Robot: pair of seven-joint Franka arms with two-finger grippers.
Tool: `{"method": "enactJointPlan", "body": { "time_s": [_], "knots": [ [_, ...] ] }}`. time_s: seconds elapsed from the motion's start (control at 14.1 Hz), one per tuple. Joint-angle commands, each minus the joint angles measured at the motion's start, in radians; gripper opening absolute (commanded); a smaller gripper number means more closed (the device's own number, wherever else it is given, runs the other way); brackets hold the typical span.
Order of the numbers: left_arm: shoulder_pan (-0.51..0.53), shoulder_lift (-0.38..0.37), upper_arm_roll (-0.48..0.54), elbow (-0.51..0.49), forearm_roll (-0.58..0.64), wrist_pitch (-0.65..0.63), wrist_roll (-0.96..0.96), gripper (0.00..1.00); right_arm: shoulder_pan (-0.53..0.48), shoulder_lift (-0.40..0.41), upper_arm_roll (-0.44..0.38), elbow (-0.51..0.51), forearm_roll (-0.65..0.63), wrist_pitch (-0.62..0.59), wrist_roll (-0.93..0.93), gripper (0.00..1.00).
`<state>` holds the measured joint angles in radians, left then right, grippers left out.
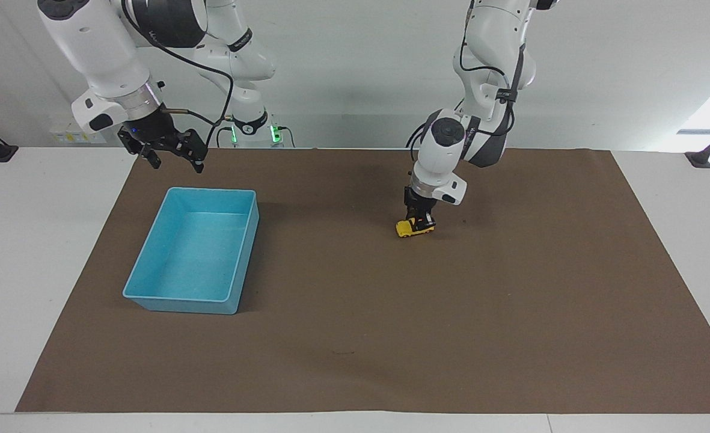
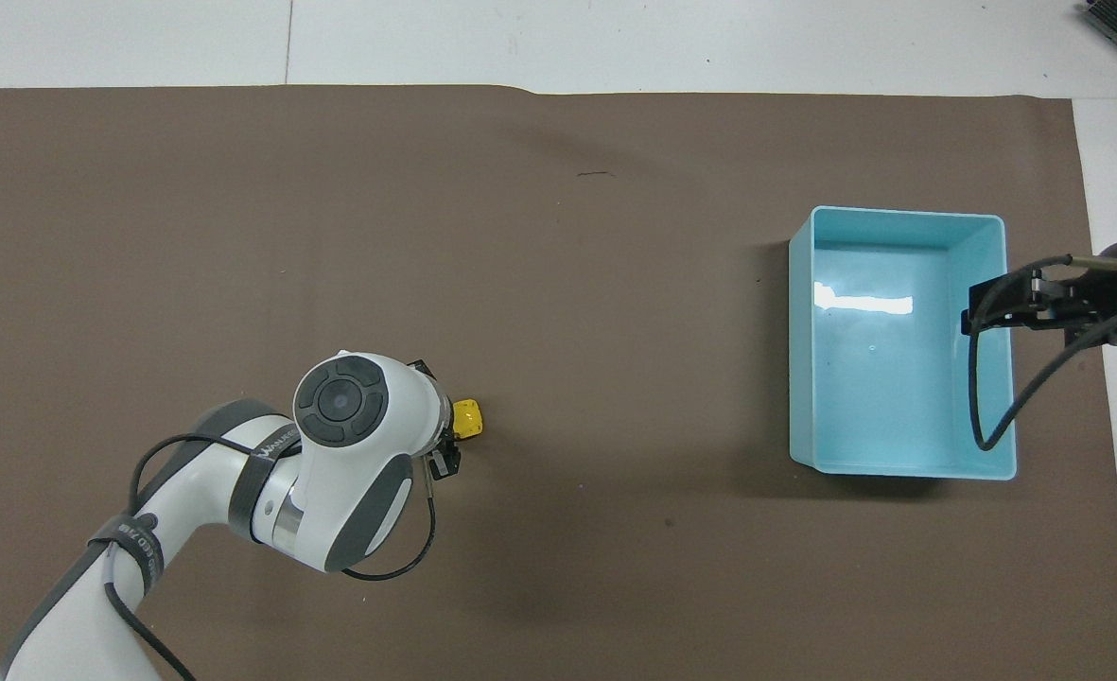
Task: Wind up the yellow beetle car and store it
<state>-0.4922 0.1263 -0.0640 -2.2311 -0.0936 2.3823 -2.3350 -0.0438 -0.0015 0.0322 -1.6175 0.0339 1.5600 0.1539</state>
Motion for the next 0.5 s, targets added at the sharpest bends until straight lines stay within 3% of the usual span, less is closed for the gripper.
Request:
{"method": "enactJointPlan", "body": {
  "time_s": [0.0,0.43],
  "knots": [
    [0.076,0.023,0.009,-0.053,0.022,0.041,0.078,0.08,-0.008,0.014,0.006,0.024,0.011,-0.015,-0.017,1.00],
    [0.173,0.001,0.010,-0.107,0.022,0.038,0.206,0.12,-0.008,0.014,0.006,0.024,0.011,-0.014,-0.017,1.00]
  ]
}}
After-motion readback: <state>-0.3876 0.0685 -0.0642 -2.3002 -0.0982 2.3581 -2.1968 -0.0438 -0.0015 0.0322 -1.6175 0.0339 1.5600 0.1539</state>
